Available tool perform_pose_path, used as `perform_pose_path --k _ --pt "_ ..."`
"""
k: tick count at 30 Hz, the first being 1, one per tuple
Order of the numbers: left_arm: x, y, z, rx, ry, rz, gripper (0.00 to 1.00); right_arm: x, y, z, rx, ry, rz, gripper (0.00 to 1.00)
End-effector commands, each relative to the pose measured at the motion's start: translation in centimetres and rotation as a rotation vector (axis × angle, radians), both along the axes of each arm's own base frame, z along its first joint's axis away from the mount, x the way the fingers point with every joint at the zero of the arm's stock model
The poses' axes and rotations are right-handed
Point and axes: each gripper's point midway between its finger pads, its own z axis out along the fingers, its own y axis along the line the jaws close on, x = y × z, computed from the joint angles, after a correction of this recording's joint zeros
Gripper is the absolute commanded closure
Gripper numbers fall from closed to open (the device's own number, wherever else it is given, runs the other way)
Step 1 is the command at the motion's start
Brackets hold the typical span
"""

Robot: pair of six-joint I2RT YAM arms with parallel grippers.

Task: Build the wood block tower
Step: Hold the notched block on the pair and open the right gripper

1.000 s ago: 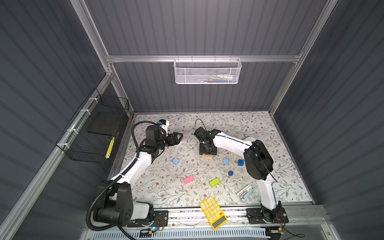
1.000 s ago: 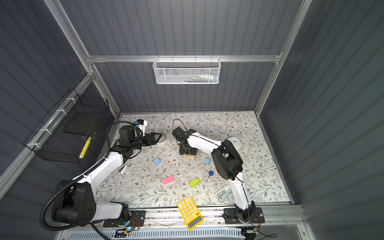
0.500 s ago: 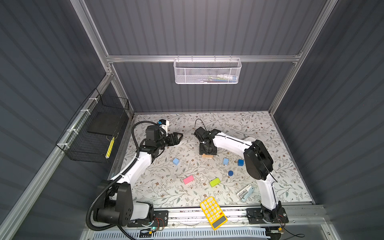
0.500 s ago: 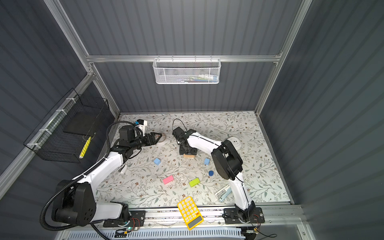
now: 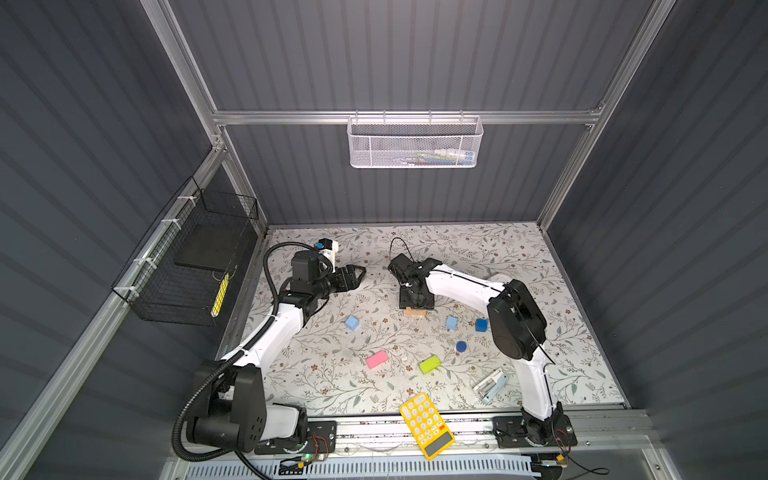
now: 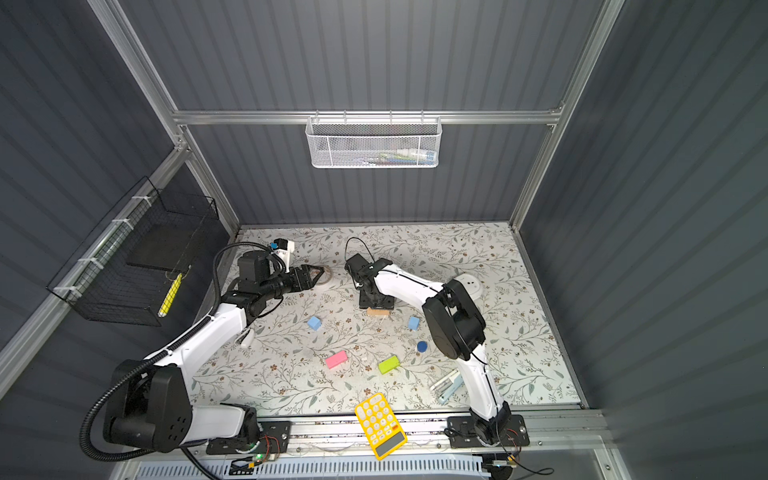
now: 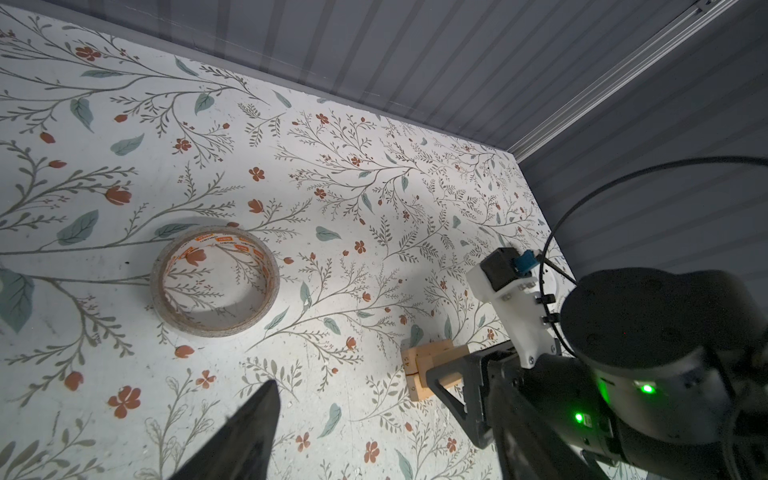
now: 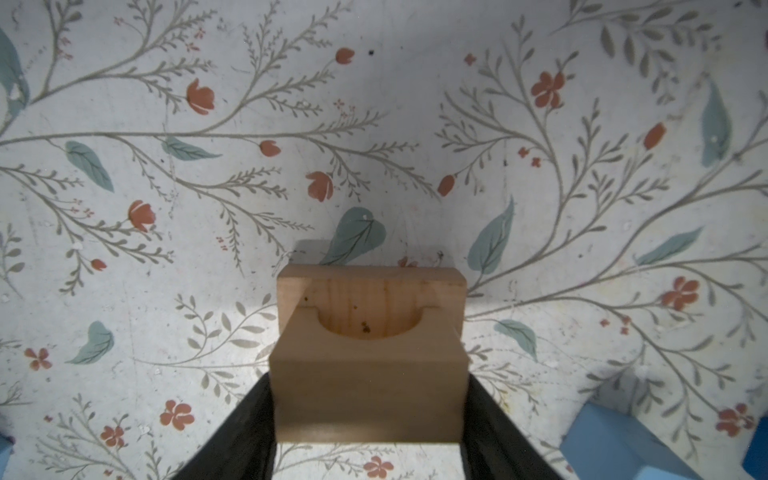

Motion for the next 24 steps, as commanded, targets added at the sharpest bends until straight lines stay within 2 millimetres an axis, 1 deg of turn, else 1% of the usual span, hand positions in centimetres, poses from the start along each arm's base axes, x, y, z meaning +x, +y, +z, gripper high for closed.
perform_pose_path --k 1,17,24 --pt "-0.05 0.14 -0.29 0.008 0.006 -0.013 0.21 -0.19 -0.19 -0.04 -0.024 0.003 -0.006 0.41" --pt "-0.06 0.13 -0.26 0.009 0.006 -0.015 0.21 -0.18 -0.11 0.19 -0.014 -0.003 -0.004 0.25" --pt "-0.04 0.13 -0.23 0.009 0.004 -0.014 0.21 -0.19 -0.14 0.52 -0.01 -0.009 -0.004 0.22"
